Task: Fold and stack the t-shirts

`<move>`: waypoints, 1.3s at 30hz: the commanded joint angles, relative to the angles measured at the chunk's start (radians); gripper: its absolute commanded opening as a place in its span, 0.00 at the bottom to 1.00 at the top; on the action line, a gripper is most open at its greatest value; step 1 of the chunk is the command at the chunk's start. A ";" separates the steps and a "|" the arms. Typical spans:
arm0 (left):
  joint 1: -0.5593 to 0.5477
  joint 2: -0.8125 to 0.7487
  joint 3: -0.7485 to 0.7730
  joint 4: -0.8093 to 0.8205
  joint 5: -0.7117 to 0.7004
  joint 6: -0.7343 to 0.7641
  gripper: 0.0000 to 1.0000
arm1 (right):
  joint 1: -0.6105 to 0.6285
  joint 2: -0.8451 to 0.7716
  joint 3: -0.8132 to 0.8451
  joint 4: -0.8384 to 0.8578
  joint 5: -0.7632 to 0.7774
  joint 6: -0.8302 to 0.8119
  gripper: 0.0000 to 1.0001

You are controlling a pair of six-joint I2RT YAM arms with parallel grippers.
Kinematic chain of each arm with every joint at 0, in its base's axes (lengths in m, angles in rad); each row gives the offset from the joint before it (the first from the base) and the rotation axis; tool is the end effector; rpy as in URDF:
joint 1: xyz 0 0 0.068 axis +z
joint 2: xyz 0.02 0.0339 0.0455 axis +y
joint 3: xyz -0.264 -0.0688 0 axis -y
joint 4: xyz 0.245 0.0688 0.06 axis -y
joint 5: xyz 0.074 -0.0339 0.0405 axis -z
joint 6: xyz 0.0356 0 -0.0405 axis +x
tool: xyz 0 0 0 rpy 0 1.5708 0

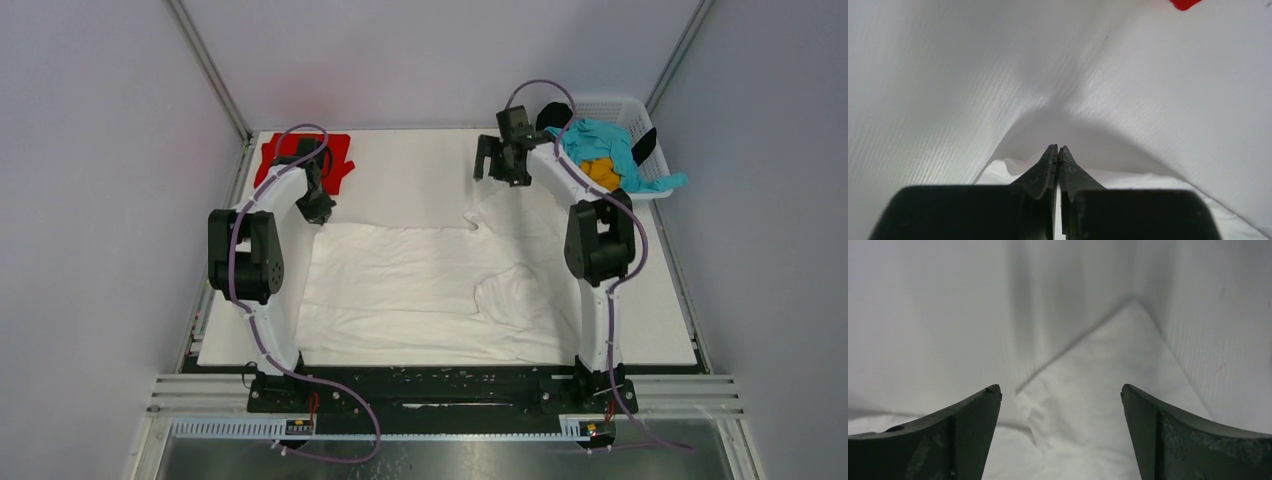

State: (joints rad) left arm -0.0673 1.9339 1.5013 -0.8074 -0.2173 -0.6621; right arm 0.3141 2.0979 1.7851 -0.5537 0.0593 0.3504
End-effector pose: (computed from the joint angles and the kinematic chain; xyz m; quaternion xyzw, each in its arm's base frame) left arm 0.3963 -0.0190 0.2092 -0.3044 0.9323 0.0415 0.1911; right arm 0.4527 0.1448 0.2399 0.0273 0.9379 0.0861 0.3350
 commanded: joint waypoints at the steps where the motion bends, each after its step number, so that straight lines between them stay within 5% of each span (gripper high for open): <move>1: -0.005 -0.050 -0.035 0.037 0.031 0.012 0.00 | -0.061 0.202 0.305 -0.146 -0.105 -0.048 0.98; 8: -0.004 -0.069 -0.060 0.053 0.072 0.018 0.00 | -0.082 0.478 0.699 -0.334 -0.211 -0.056 0.99; 18: -0.005 -0.089 -0.073 0.055 0.076 0.025 0.00 | -0.082 0.497 0.633 -0.355 -0.309 -0.058 0.95; 22: -0.005 -0.097 -0.087 0.056 0.079 0.024 0.00 | -0.081 0.479 0.596 -0.383 -0.317 -0.094 0.82; 31: -0.005 -0.120 -0.103 0.060 0.079 0.019 0.00 | -0.063 0.460 0.576 -0.492 -0.079 -0.152 0.49; 39: -0.006 -0.127 -0.099 0.059 0.078 0.019 0.00 | -0.052 0.461 0.586 -0.503 0.019 -0.162 0.10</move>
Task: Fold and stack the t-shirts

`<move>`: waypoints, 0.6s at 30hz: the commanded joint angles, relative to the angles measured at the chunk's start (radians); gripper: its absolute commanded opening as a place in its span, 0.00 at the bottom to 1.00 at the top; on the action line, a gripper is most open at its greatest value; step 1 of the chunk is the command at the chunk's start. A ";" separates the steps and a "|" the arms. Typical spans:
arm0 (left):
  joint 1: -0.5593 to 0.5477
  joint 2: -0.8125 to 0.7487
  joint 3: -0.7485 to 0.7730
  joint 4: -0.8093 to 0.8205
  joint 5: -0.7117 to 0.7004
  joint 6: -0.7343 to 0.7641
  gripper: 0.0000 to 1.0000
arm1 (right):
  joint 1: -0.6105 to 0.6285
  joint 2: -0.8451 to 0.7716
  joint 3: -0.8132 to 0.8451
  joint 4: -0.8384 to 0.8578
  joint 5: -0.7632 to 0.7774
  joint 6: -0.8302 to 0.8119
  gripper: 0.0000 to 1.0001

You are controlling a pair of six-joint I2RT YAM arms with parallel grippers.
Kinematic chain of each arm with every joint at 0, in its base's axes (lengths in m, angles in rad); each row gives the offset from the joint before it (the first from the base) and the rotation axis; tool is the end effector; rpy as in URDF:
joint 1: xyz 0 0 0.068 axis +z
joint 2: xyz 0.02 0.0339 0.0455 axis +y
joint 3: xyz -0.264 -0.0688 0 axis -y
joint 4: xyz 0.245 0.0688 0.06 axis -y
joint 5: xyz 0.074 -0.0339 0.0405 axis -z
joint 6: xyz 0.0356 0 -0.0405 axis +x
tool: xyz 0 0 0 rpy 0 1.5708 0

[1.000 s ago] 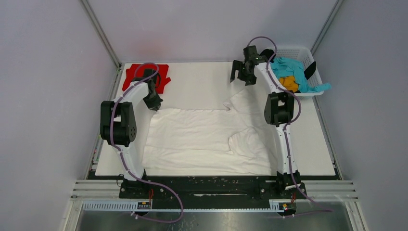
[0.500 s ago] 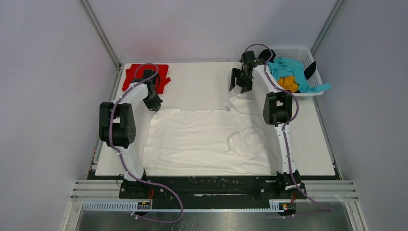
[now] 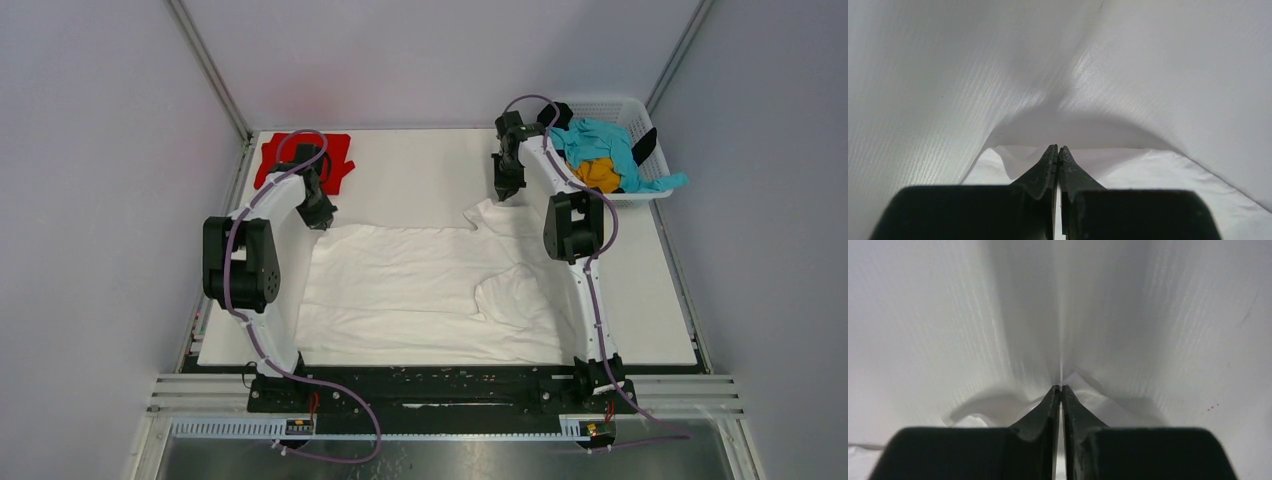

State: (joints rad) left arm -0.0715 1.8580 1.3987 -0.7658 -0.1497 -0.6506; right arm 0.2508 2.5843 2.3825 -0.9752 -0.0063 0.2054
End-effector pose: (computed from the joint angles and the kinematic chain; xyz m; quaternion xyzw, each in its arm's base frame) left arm 0.3774 -0.0217 0.2091 -0.2928 0.9378 0.0083 0.1865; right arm 0.5213 0.1338 0.1616 -0.0229 0.9804 0.0472 0.1899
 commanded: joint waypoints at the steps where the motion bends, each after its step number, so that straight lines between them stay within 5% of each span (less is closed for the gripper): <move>1: 0.000 -0.053 0.005 0.017 0.011 0.008 0.00 | 0.012 -0.028 -0.011 -0.074 0.082 -0.016 0.00; 8: -0.001 -0.090 0.007 0.014 0.040 0.011 0.00 | 0.013 -0.174 -0.075 0.067 -0.042 -0.027 0.00; 18: -0.003 -0.195 -0.101 0.053 0.074 0.005 0.00 | 0.018 -0.575 -0.632 0.390 -0.128 -0.027 0.00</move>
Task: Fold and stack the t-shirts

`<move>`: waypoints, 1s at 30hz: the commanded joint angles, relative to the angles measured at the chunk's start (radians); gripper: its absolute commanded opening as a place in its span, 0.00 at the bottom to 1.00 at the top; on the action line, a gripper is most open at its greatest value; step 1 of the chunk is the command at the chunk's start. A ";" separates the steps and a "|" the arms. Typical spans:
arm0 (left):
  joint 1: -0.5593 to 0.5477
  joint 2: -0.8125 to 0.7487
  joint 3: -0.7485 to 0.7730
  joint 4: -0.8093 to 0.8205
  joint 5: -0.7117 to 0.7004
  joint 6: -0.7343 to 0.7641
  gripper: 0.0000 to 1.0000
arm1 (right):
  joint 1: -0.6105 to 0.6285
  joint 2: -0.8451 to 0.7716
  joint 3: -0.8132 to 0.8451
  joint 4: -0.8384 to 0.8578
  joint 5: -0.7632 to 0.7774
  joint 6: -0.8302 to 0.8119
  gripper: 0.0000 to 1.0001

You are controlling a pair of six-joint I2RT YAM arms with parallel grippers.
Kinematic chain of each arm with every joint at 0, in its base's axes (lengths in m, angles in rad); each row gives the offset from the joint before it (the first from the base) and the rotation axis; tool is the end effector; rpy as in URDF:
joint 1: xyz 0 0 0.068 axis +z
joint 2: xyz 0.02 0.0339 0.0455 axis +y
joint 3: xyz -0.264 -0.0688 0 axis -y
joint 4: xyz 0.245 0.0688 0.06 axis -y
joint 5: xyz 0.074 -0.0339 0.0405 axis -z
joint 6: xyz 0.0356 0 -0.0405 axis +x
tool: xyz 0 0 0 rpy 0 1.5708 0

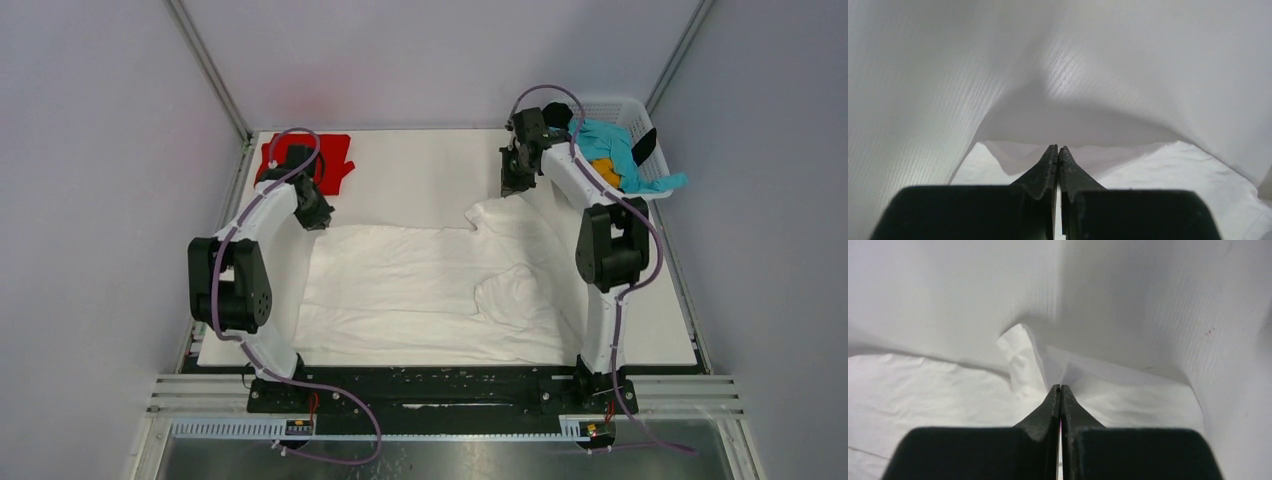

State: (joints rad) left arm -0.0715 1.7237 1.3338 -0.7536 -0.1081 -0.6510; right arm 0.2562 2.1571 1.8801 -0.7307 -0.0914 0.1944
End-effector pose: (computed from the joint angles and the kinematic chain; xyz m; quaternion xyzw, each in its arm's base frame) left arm 0.3543 -0.0215 0.2372 -0.2898 0.9319 -0.0254 0.2167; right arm 0.4602 0.1239 0.2316 -0.0423 0.9588 0.1048 0.2607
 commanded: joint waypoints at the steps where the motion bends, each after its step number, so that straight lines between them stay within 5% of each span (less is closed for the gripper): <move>1: -0.004 -0.066 -0.044 0.045 0.034 0.004 0.00 | 0.013 -0.148 -0.131 0.140 -0.038 -0.023 0.00; 4: -0.005 -0.066 -0.053 0.046 0.046 0.003 0.00 | 0.012 -0.123 -0.084 0.056 -0.005 -0.033 0.00; 18: -0.015 -0.238 -0.246 0.075 0.021 -0.049 0.00 | 0.048 -0.605 -0.686 0.201 0.027 0.019 0.00; 30: -0.020 -0.545 -0.472 0.023 -0.151 -0.179 0.00 | 0.131 -1.050 -0.947 -0.071 0.189 0.073 0.00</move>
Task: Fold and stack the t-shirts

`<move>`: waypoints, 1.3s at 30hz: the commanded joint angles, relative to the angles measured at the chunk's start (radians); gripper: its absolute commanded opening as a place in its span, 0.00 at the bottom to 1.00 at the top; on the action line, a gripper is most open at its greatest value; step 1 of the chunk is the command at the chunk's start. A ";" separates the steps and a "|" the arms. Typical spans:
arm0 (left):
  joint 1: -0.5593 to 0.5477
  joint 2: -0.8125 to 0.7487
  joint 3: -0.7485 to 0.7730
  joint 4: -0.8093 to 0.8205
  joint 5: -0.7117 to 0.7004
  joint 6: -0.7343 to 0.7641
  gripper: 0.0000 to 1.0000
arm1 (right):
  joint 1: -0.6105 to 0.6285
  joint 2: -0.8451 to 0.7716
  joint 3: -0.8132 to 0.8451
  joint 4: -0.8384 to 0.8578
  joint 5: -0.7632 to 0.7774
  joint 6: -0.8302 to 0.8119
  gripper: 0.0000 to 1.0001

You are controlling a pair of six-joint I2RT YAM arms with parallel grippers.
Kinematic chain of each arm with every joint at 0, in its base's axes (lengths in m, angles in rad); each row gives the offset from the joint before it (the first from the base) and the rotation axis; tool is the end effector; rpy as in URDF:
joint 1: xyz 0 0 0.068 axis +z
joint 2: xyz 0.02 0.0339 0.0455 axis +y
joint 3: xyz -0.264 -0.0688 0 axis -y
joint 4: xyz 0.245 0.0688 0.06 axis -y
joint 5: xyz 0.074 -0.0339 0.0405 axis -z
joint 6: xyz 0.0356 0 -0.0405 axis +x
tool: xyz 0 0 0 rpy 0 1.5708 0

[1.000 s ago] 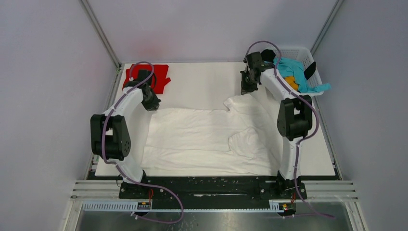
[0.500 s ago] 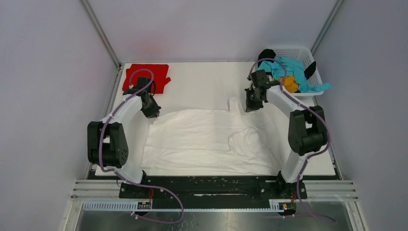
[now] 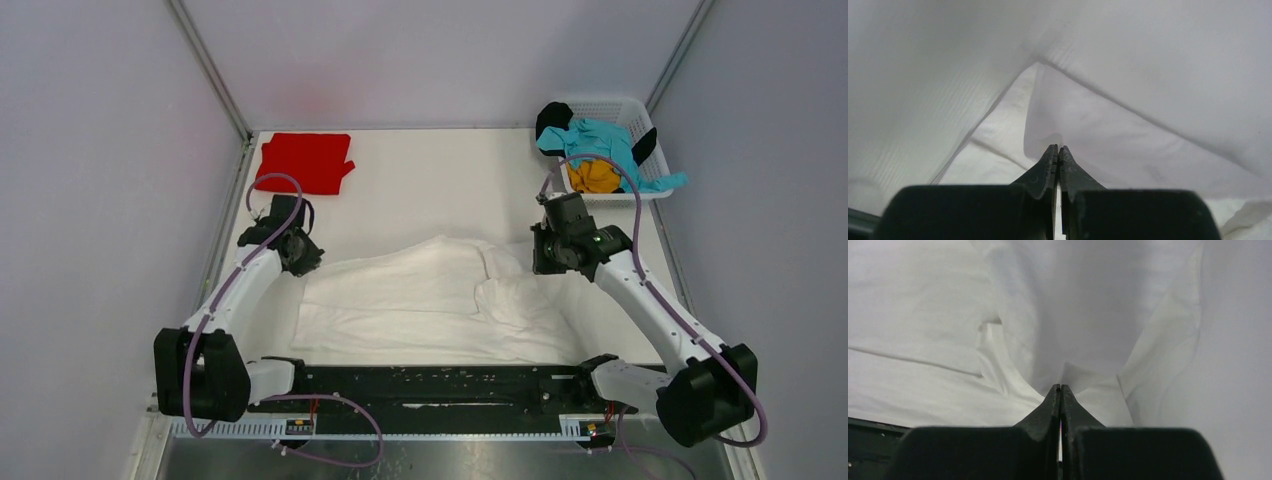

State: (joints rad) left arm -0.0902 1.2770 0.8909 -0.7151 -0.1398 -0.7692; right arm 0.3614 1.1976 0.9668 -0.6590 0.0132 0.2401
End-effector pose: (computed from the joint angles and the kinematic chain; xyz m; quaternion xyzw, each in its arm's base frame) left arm 0.2420 -0.0169 0.2321 -0.3384 0.9094 -0.0349 0.2393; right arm 0.2293 0.0862 0.2765 -0.0549 0.9410 0.0930 0.3208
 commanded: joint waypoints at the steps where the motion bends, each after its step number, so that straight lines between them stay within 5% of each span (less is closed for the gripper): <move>1: -0.002 -0.115 -0.038 -0.029 -0.136 -0.071 0.00 | 0.028 -0.120 -0.037 -0.169 0.089 0.035 0.00; 8: -0.002 -0.147 -0.037 -0.061 -0.169 -0.106 0.00 | 0.030 -0.240 0.001 -0.269 0.077 0.051 0.00; 19: 0.007 -0.040 0.146 -0.075 -0.193 -0.092 0.00 | 0.030 -0.133 0.211 -0.292 0.153 0.011 0.00; 27: 0.022 -0.089 0.007 -0.082 -0.201 -0.121 0.00 | 0.031 -0.221 0.125 -0.416 0.118 0.033 0.00; 32: 0.022 -0.132 -0.123 -0.049 -0.203 -0.153 0.00 | 0.043 -0.284 -0.052 -0.408 -0.064 0.125 0.04; 37: 0.021 -0.133 -0.183 -0.046 -0.214 -0.167 0.23 | 0.057 -0.311 -0.203 -0.430 -0.148 0.182 0.20; 39: 0.021 -0.139 -0.180 -0.064 -0.236 -0.180 0.45 | 0.057 -0.335 -0.238 -0.425 -0.162 0.192 0.46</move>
State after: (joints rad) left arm -0.0738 1.1675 0.7090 -0.7906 -0.3176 -0.9184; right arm 0.4080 0.9115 0.7795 -1.0500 -0.0628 0.3786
